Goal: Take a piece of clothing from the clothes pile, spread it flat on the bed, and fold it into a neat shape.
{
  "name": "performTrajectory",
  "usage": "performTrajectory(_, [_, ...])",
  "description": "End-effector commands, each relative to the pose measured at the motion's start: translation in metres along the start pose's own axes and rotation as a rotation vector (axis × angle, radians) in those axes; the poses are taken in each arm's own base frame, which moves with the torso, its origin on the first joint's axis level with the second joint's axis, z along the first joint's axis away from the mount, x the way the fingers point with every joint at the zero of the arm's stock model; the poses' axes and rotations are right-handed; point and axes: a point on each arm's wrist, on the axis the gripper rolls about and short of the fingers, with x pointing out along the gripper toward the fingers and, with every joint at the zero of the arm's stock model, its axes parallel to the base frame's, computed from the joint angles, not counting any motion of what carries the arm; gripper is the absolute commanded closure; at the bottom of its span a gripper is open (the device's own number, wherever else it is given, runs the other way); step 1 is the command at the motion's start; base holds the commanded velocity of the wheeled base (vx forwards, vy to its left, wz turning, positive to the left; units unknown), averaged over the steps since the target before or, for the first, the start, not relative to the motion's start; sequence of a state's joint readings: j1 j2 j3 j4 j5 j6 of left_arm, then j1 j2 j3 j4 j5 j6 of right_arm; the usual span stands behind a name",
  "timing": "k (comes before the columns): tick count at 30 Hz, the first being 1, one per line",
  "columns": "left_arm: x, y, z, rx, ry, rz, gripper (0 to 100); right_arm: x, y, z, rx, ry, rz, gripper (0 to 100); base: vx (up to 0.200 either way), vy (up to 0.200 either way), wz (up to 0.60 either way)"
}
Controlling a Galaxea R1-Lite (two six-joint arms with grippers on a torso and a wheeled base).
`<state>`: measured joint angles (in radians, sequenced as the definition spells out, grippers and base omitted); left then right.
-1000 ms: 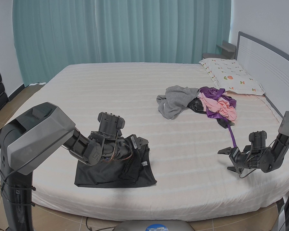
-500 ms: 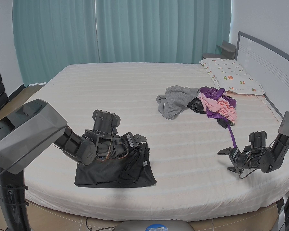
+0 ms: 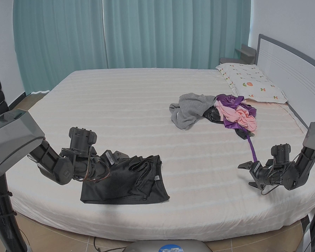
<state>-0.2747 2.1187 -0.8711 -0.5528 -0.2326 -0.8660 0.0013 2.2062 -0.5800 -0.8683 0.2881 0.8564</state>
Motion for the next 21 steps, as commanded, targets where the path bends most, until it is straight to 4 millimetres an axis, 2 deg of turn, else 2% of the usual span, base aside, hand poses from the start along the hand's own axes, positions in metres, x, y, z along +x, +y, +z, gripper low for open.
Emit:
performTrajectory(1, [-0.019,0.022,0.002,-0.08,-0.025,0.005,0,0.001,0.001,-0.007,-0.017,-0.008,0.01,0,0.0,0.2,0.0])
performTrajectory(9, [-0.023,0.043,-0.005,-0.209,-0.06,-0.042,0,-0.003,-0.003,-0.013,-0.02,-0.012,0.018,0,0.0,0.2,0.0])
performTrajectory(12, [-0.03,0.053,-0.014,-0.246,-0.054,-0.033,0,-0.003,-0.001,-0.016,-0.026,-0.003,0.021,0,0.0,0.2,0.0])
performTrajectory(17, [-0.038,0.063,-0.026,-0.255,-0.047,-0.021,0,-0.009,0.004,-0.03,-0.053,0.008,0.026,0,0.0,0.0,0.0])
performTrajectory(21, [-0.038,0.065,-0.026,-0.254,-0.055,-0.028,0,-0.009,0.006,-0.04,-0.077,0.006,0.031,0,0.0,0.0,0.0])
